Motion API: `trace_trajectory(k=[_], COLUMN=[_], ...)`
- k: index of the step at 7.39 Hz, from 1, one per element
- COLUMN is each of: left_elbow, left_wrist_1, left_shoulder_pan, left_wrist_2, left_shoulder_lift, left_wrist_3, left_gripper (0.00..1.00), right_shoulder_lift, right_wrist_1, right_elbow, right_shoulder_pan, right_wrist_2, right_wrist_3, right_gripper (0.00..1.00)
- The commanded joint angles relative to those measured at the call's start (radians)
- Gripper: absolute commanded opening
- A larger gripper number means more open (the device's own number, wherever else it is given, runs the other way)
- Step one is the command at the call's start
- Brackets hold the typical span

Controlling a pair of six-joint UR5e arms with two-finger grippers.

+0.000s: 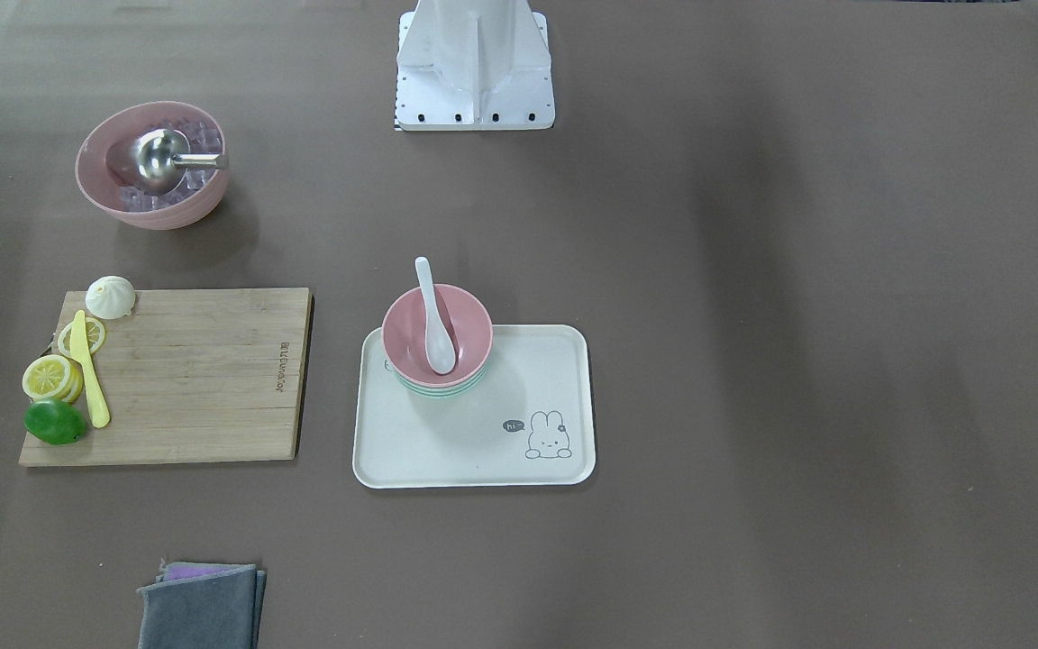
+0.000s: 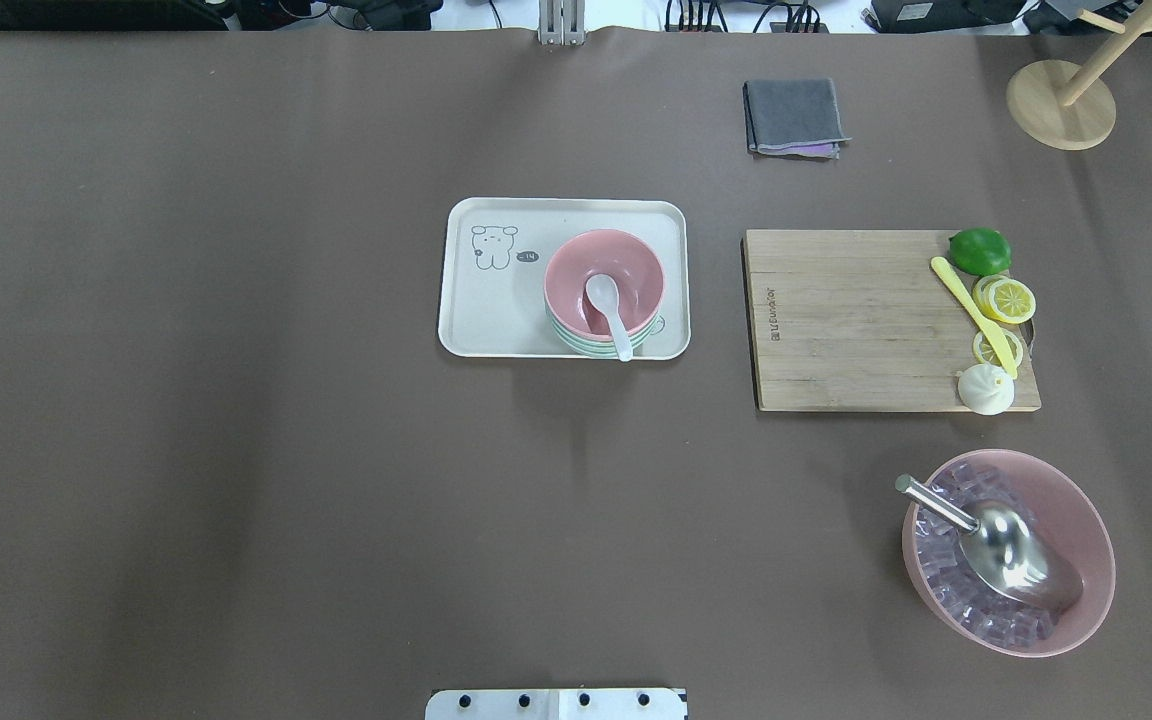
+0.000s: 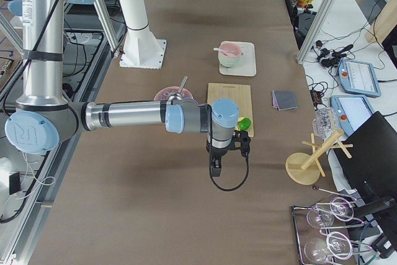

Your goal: Stack pink bowl on green and place spoon

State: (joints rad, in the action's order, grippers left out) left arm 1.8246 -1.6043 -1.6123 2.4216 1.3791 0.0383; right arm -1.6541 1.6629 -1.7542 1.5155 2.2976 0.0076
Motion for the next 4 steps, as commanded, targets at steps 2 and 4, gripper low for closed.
trace_trajectory(k=[2,4], left_elbow=[-0.002,-0.007], left_wrist_1=[0.000,0.000], left_shoulder_pan=[0.000,0.000], left_wrist_2=[-0.007,-0.007], left_shoulder_lift=[0.000,-0.002], left_wrist_3=[0.000,0.000], left_gripper=[0.98,0.98], right_shoulder_lift=[0.002,0.000], right_wrist_1=[0.000,0.000], right_elbow=[-0.007,-0.007], right_shoulder_pan=[0.000,0.000], right_wrist_2=[0.008,0.017], right_wrist_3=[0.000,0.000], right_gripper=[1.00,1.00])
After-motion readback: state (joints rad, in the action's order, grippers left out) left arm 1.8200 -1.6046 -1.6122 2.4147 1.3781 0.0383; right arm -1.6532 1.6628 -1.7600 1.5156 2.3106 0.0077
